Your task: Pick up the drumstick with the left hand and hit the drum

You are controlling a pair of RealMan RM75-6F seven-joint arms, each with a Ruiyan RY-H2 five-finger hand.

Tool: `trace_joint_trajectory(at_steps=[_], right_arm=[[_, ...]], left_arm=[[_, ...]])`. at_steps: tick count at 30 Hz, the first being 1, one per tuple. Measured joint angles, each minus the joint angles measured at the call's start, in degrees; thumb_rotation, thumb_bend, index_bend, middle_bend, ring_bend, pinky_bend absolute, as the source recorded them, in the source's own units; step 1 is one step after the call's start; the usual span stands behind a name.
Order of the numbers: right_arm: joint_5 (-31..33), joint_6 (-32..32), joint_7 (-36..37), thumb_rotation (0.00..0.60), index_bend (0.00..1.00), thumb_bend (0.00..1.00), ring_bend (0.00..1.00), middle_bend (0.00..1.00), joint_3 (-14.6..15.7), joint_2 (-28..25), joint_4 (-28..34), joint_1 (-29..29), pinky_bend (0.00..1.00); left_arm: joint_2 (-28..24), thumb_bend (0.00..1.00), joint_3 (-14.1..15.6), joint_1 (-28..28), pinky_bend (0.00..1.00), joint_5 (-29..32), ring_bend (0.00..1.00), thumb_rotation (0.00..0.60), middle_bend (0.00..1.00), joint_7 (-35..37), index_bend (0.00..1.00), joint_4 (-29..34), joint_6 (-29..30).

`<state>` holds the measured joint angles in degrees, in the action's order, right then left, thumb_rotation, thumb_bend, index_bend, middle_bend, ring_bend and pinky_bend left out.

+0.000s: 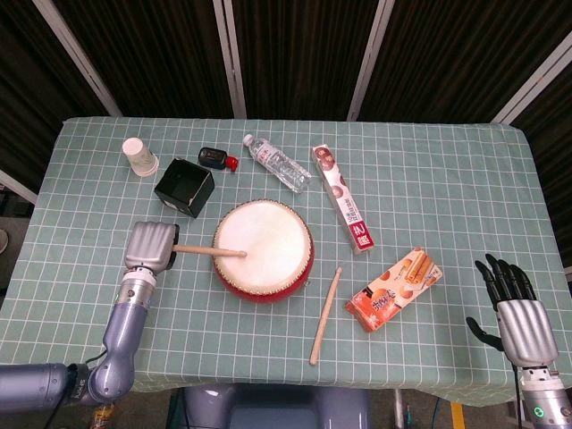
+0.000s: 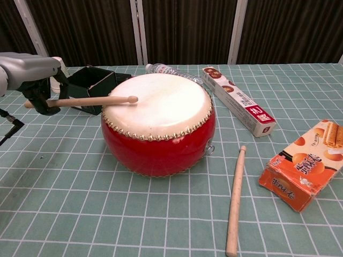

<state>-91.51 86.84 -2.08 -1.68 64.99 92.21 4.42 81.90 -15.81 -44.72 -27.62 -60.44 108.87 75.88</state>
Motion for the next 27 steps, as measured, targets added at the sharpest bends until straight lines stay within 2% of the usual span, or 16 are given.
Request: trace_joint_trajectory(at_steps=[4,7,12,15,17,21,27], right_arm=[[0.2,-0.1,0.0,0.600,0.00,0.28,0.00,0.00,0.0,0.0,0.0,0.0,0.08],[0.2,-0.1,0.0,0.600,0.00,0.28,0.00,0.00,0.0,-0.1,0.0,-0.1,0.08],[0.3,-0.2,-0.2,0.600,0.00,0.28,0.00,0.00,0.0,-0.1,0.1,-0.1,0.08],[0.5,-0.4,-0.3,0.600,0.00,0.28,0.00,0.00,0.0,-0.1,0.4,0.0,0.08],[0.6,-0.5,-0.4,0.600,0.00,0.28,0.00,0.00,0.0,-0.1,0.5,0.0,0.08],[0.6,-0.5,-0.8,0.600,0.00,0.28,0.00,0.00,0.0,-0.1,0.6,0.0,0.08],[0.7,-0.5,-0.9,0.600,0.00,0.28,0.00,0.00,-0.1,0.0,0.6,0.0,0.08]], left_arm=[[-1.0,0.54,-0.4,0.2,1.00,-0.9,1.00,0.600,1.00,2.6,0.76,1.5,0.5],[-1.7,0.54,-0.3,1.1,1.00,-7.8,1.00,0.600,1.00,7.1,0.76,2.4,1.2],[-3.6,0.53,1.5,4.4,0.99,-24.3,1.00,0.600,1.00,17.8,0.75,4.1,3.3],[-5.2,0.53,4.8,7.6,0.99,-32.6,1.00,0.600,1.00,23.1,0.75,5.1,4.4],[-6.4,0.53,8.3,9.9,0.98,-35.9,1.00,0.600,1.00,25.1,0.75,5.5,4.7],[-8.0,0.50,14.0,13.9,0.95,-38.5,0.97,0.600,1.00,27.7,0.73,5.5,4.3],[-8.2,0.49,17.2,16.3,0.90,-38.9,0.88,0.600,0.94,29.5,0.68,3.1,1.7]])
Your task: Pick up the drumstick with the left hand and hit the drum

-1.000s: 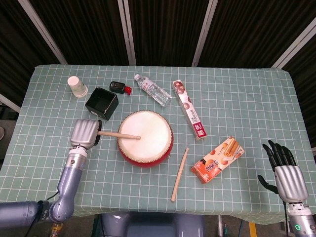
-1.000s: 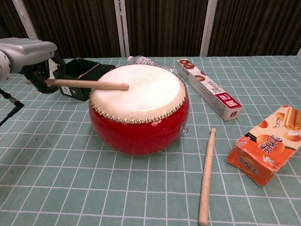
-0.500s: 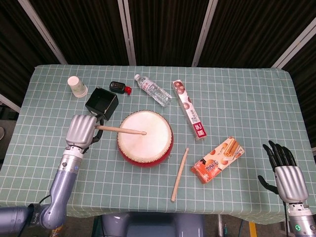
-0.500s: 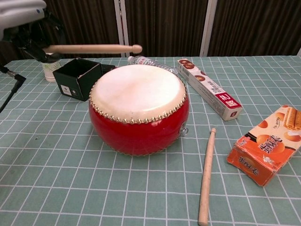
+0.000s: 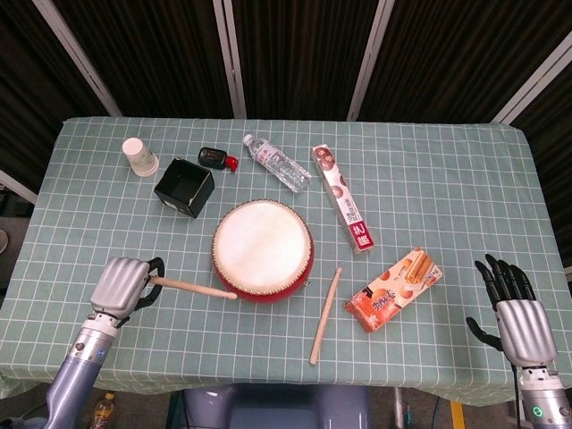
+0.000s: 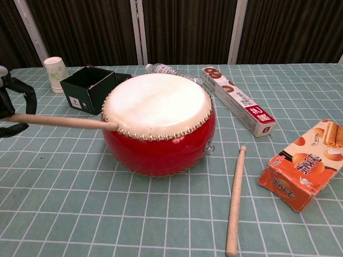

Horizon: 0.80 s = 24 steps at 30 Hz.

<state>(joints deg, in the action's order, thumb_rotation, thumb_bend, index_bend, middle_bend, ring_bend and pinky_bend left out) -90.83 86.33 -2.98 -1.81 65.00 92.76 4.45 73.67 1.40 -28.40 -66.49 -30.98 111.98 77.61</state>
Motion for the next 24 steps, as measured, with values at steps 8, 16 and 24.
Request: trace_joint_trajectory(at_steps=[8,16,24], right_arm=[[-0.2,0.1,0.0,0.600,0.00,0.28,0.00,0.00,0.0,0.0,0.0,0.0,0.08],[-0.2,0.0,0.4,0.600,0.00,0.28,0.00,0.00,0.0,0.0,-0.1,0.1,0.08],[-0.2,-0.1,0.4,0.600,0.00,0.28,0.00,0.00,0.1,-0.1,0.0,0.0,0.08]], left_arm=[[1.5,0.45,2.3,1.2,0.69,2.2,0.64,0.600,0.66,-1.4,0.45,-4.2,-4.0],[3.8,0.32,1.3,0.6,0.45,7.4,0.37,0.600,0.40,-4.8,0.32,-7.6,-7.0],[4.1,0.25,0.6,0.3,0.36,7.5,0.25,0.600,0.29,-6.5,0.23,-8.7,-7.6]])
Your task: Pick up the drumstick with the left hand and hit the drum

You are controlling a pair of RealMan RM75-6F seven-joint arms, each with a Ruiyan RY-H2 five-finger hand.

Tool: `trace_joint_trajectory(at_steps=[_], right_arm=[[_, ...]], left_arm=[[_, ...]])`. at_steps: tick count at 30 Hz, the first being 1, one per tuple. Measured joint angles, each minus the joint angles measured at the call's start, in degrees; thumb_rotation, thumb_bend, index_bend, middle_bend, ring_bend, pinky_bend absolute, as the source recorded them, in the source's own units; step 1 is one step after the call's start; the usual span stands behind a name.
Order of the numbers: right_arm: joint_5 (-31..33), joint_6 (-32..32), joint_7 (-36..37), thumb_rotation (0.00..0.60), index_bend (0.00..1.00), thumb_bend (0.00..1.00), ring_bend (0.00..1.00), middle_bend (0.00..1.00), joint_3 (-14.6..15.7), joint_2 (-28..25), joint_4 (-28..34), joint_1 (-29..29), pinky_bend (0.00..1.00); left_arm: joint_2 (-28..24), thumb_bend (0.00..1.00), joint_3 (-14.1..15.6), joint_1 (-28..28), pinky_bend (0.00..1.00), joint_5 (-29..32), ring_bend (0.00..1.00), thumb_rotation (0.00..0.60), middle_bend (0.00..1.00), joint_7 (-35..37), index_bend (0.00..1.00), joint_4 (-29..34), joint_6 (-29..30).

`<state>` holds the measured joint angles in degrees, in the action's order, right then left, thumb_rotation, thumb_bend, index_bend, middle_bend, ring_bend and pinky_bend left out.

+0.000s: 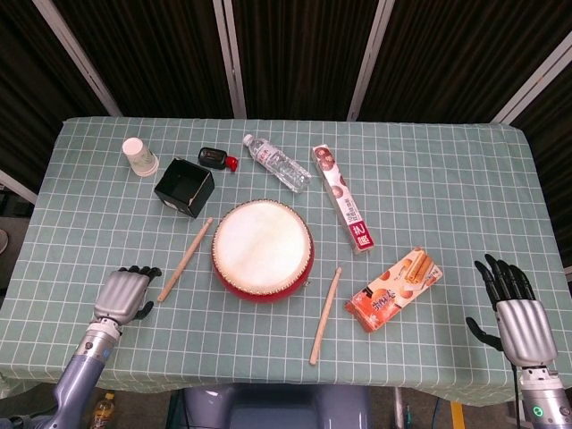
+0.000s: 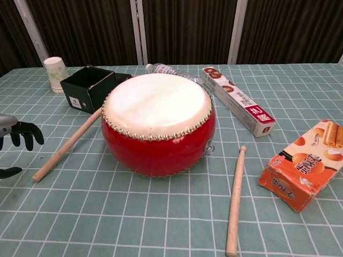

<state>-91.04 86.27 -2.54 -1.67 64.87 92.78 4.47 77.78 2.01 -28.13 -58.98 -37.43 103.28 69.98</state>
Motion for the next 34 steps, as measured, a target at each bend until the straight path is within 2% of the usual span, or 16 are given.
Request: trace_joint_trajectory(at_steps=[6,10,14,16,23,29,34], right_arm=[[0.1,0.0,-0.1,0.600,0.00,0.28,0.00,0.00,-0.1,0.1,-0.1,0.0,0.08],[0.2,-0.1,0.0,0.600,0.00,0.28,0.00,0.00,-0.1,-0.1,-0.1,0.0,0.08],[0.3,-0.3,-0.1,0.600,0.00,0.28,0.00,0.00,0.0,-0.2,-0.1,0.0,0.08],[0.2,-0.3,-0.2,0.600,0.00,0.28,0.00,0.00,0.0,-0.2,-0.1,0.0,0.08],[-0.2,0.0,-0.7,0.600,0.00,0.28,0.00,0.00,0.0,-0.1,-0.2,0.0,0.08],[-0.3,0.0,-1.2,0.600,0.00,0.28,0.00,0.00,0.0,0.2,-0.5,0.1,0.08],[-0.3,0.1,-1.3,0.600,0.00,0.28,0.00,0.00,0.1,0.2,-0.5,0.0,0.08]], left_arm=[[-0.7,0.19,-0.3,0.3,0.30,-1.8,0.19,0.600,0.23,1.6,0.19,0.4,-0.2],[-1.5,0.10,0.1,0.9,0.21,-4.5,0.11,0.600,0.16,2.4,0.12,1.1,0.7],[-3.4,0.01,0.9,2.7,0.10,-8.9,0.01,0.600,0.04,4.2,0.02,2.0,3.8],[-4.8,0.00,1.4,4.0,0.08,-11.7,0.00,0.600,0.01,5.9,0.00,2.2,6.4],[-10.4,0.00,4.7,11.0,0.00,-23.8,0.00,0.600,0.00,18.4,0.00,-0.6,15.4],[-13.2,0.00,6.9,17.0,0.00,-27.8,0.00,0.600,0.00,25.9,0.00,-5.5,20.6],[-13.8,0.00,6.7,19.5,0.00,-29.5,0.00,0.600,0.00,28.4,0.00,-7.7,22.9]])
